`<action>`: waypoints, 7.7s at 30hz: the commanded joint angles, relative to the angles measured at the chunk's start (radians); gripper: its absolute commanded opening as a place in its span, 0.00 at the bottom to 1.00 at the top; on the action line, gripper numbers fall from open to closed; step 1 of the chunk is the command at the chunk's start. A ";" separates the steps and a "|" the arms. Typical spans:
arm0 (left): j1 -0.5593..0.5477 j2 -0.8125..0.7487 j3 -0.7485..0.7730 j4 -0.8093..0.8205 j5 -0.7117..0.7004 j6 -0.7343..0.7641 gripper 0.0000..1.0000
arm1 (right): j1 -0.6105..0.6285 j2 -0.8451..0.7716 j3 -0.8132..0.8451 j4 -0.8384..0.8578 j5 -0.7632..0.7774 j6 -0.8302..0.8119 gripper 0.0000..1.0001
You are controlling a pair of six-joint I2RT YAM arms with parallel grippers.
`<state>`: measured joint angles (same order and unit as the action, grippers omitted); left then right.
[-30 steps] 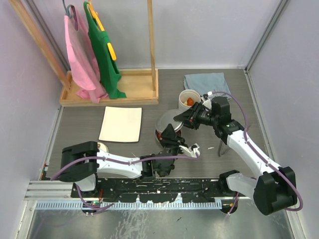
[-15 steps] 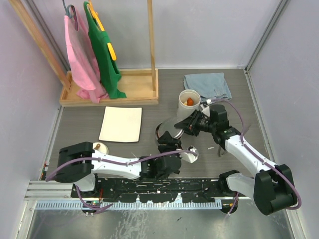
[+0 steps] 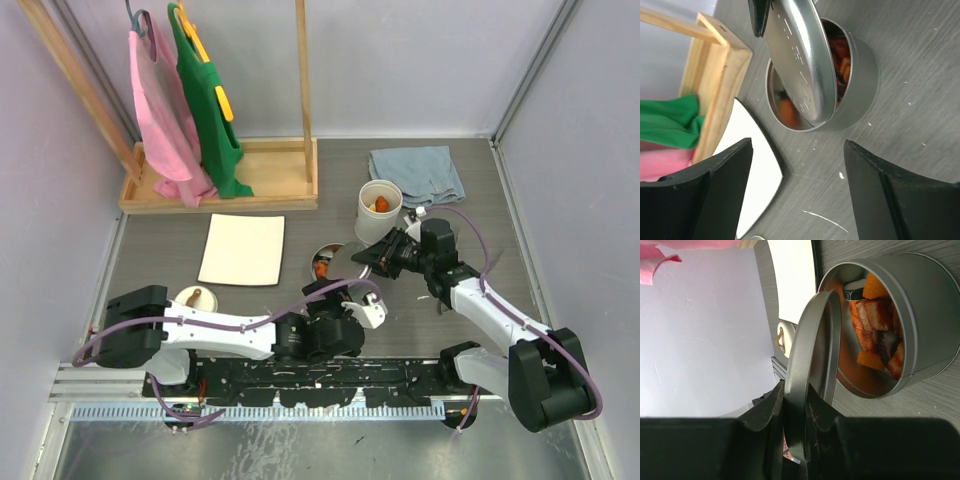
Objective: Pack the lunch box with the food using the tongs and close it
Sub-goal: Close the box lid on the packing box.
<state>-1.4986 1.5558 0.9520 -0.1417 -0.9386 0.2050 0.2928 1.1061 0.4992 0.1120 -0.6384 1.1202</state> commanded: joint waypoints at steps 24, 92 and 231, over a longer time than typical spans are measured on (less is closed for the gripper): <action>0.255 -0.456 -0.108 -0.094 0.459 -0.367 1.00 | -0.074 0.120 -0.008 0.003 -0.052 -0.293 0.25; 0.732 0.121 0.149 -0.099 1.233 -0.748 0.62 | -0.083 0.201 0.042 -0.079 -0.046 -0.307 0.56; 0.765 0.168 0.002 -0.015 1.519 -0.855 0.49 | 0.058 0.089 -0.146 -0.082 0.026 -0.379 0.57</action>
<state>-0.6777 1.7008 0.9878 -0.1452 0.5121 -0.6216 0.3191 1.1755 0.4015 -0.0948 -0.6552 0.7677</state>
